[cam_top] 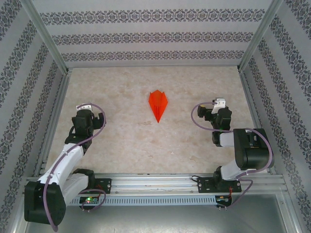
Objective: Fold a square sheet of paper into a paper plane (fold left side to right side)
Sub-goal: Reset both arms
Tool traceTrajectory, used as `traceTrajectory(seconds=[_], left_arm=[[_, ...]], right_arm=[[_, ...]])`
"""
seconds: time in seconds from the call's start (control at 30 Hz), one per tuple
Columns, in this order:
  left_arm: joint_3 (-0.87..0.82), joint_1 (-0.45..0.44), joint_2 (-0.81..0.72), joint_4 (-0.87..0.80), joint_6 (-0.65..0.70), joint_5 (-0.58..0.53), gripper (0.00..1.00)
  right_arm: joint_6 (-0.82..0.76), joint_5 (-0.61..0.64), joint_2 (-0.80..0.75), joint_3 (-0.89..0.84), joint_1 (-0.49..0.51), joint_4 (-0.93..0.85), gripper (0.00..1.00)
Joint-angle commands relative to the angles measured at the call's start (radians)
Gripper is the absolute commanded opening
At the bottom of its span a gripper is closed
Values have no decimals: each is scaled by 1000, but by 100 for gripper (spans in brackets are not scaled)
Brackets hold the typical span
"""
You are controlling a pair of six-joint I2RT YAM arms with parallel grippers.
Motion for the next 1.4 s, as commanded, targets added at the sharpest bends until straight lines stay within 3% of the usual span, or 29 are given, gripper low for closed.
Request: traceTrajectory(seconds=[0.0, 0.47, 0.9, 1.03, 1.17, 1.37], left_arm=[[-32, 15, 53, 219, 56, 18, 100], [-88, 21, 327, 690, 150, 250, 100], [-150, 67, 575, 1020, 172, 376, 100], [-126, 80, 632, 1035, 170, 409, 100], [-78, 92, 626, 932, 139, 372, 100], [-80, 96, 631, 943, 130, 346, 100]], right_arm=[[-17, 19, -4, 19, 13, 6, 98], [-19, 29, -4, 20, 17, 2, 98], [-21, 30, -4, 22, 19, -1, 98], [-20, 32, -3, 24, 19, -2, 98], [-21, 33, -4, 24, 19, -3, 98], [-21, 32, -3, 24, 19, -4, 98]])
